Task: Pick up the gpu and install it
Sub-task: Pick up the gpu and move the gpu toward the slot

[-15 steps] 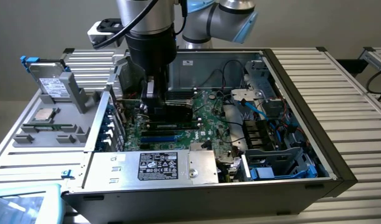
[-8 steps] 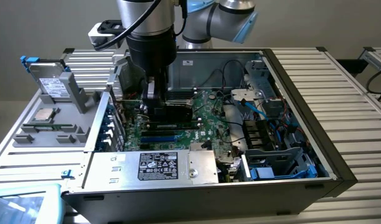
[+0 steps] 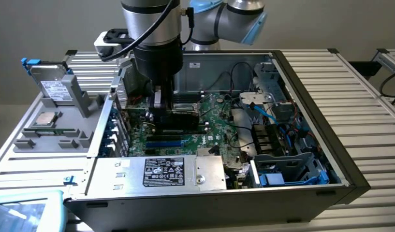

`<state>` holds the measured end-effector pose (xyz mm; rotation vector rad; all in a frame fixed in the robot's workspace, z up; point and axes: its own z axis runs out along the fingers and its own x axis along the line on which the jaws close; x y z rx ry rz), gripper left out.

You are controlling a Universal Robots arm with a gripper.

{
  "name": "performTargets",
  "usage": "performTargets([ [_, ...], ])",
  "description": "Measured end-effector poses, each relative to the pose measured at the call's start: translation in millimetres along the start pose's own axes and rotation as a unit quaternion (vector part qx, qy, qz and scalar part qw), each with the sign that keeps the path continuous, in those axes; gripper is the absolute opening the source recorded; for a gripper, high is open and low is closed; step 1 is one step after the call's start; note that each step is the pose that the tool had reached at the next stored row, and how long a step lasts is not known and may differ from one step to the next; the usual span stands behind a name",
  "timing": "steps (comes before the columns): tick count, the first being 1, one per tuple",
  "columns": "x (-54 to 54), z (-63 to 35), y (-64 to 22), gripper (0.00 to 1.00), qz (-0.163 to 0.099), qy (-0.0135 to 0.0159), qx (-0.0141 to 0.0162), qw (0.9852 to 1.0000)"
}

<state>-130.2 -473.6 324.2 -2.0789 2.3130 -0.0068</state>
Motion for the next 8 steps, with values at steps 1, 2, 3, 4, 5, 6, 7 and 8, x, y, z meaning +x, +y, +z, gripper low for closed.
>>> performTargets([
  [1, 0.0, 1.1, 0.0, 0.27, 0.000, -0.0006, -0.0008, 1.0000],
  [2, 0.0, 2.1, 0.1, 0.27, 0.000, -0.0012, -0.0018, 1.0000],
  [3, 0.0, 2.7, 0.1, 0.27, -0.001, -0.0017, -0.0027, 1.0000],
  [4, 0.0, 3.3, 0.1, 0.27, 0.000, -0.0021, -0.0035, 1.0000],
  [5, 0.1, 3.9, 0.2, 0.27, 0.000, -0.0024, -0.0040, 1.0000],
  [6, 0.1, 4.1, 0.2, 0.27, 0.000, -0.0024, -0.0045, 1.0000],
  [7, 0.1, 4.0, 0.1, 0.27, -0.001, -0.0023, -0.0049, 1.0000],
  [8, 0.1, 4.0, 0.1, 0.27, -0.001, -0.0023, -0.0049, 1.0000],
])
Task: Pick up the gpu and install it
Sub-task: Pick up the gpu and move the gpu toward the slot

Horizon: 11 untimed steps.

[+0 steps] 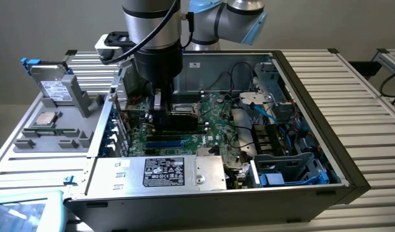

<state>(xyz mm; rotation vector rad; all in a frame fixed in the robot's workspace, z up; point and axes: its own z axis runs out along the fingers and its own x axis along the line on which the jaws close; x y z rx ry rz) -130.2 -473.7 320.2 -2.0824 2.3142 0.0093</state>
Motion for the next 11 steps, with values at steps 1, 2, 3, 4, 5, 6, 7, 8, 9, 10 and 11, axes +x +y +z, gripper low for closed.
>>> performTargets([
  [1, 0.0, 0.1, 0.0, 0.27, 0.000, -0.0001, 0.0000, 1.0000],
  [2, 0.0, 0.2, 0.0, 0.27, 0.000, -0.0002, 0.0000, 1.0000],
  [3, 0.0, 0.2, 0.0, 0.27, 0.000, -0.0002, 0.0000, 1.0000],
  [4, 0.0, 0.2, 0.0, 0.27, 0.000, -0.0002, 0.0000, 1.0000],
  [5, 0.0, 0.2, -0.2, 0.27, -0.001, -0.0002, 0.0000, 1.0000],
  [6, -0.1, 0.3, -0.2, 0.27, -0.004, -0.0003, -0.0001, 1.0000],
  [7, -0.1, 0.3, -0.2, 0.27, -0.007, -0.0004, -0.0002, 1.0000],
  [8, -0.2, 0.3, -0.4, 0.27, -0.010, -0.0004, -0.0003, 0.9999],
  [9, -0.3, 0.2, -0.5, 0.27, -0.012, -0.0004, -0.0004, 0.9999],
  [10, -0.3, 0.3, -0.5, 0.27, -0.013, -0.0004, -0.0003, 0.9999],
  [11, -0.3, 0.3, -0.5, 0.27, -0.013, -0.0004, -0.0003, 0.9999],
])
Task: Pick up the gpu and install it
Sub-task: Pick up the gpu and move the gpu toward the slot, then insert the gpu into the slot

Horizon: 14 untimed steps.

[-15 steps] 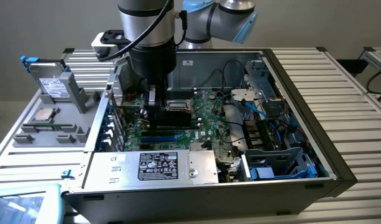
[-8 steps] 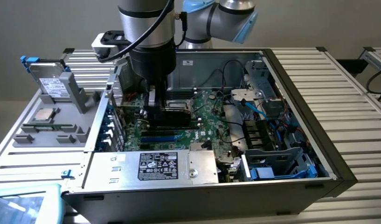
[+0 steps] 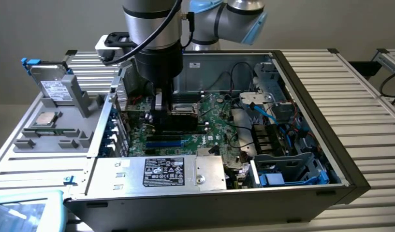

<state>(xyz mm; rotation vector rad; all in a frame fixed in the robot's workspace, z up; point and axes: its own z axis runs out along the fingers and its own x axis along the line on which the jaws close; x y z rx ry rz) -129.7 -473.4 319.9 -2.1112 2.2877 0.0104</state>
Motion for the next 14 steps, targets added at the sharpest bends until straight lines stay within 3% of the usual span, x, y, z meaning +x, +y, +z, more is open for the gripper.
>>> performTargets([
  [14, -3.4, 0.1, -0.5, 0.27, 0.000, 0.0000, 0.0000, 1.0000],
])
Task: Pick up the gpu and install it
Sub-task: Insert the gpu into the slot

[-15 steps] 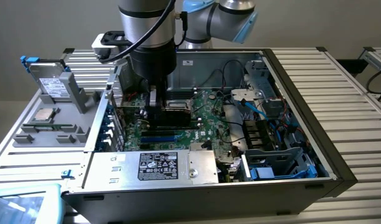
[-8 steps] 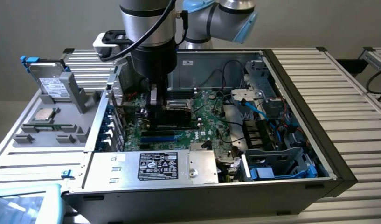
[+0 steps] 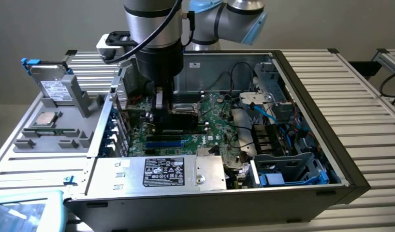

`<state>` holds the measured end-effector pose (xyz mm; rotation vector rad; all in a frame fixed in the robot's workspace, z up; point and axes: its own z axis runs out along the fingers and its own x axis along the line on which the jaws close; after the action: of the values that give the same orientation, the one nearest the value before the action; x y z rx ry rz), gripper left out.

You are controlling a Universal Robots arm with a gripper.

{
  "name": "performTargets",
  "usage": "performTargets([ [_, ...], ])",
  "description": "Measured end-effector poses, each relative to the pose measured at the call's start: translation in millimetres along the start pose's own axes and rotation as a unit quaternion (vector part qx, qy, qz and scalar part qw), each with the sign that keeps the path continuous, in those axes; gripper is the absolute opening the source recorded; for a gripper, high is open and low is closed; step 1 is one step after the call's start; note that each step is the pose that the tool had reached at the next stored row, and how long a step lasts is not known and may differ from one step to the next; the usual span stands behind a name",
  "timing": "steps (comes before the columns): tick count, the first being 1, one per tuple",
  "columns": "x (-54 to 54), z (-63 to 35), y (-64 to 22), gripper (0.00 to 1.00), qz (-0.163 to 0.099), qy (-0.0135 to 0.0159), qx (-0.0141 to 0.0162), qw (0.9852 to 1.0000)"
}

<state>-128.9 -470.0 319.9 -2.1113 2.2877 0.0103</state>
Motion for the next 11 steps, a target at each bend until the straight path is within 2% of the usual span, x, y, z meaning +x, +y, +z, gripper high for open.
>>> performTargets([
  [2, 0.3, 0.1, 0.0, 0.27, 0.000, 0.0000, -0.0003, 1.0000],
  [6, 0.7, 2.1, 0.0, 0.27, -0.002, 0.0003, -0.0032, 1.0000],
  [9, 0.8, 4.1, 0.0, 0.27, -0.006, 0.0008, -0.0086, 0.9999],
  [11, 0.8, 5.0, 0.1, 0.27, -0.008, 0.0024, -0.0127, 0.9999],
])
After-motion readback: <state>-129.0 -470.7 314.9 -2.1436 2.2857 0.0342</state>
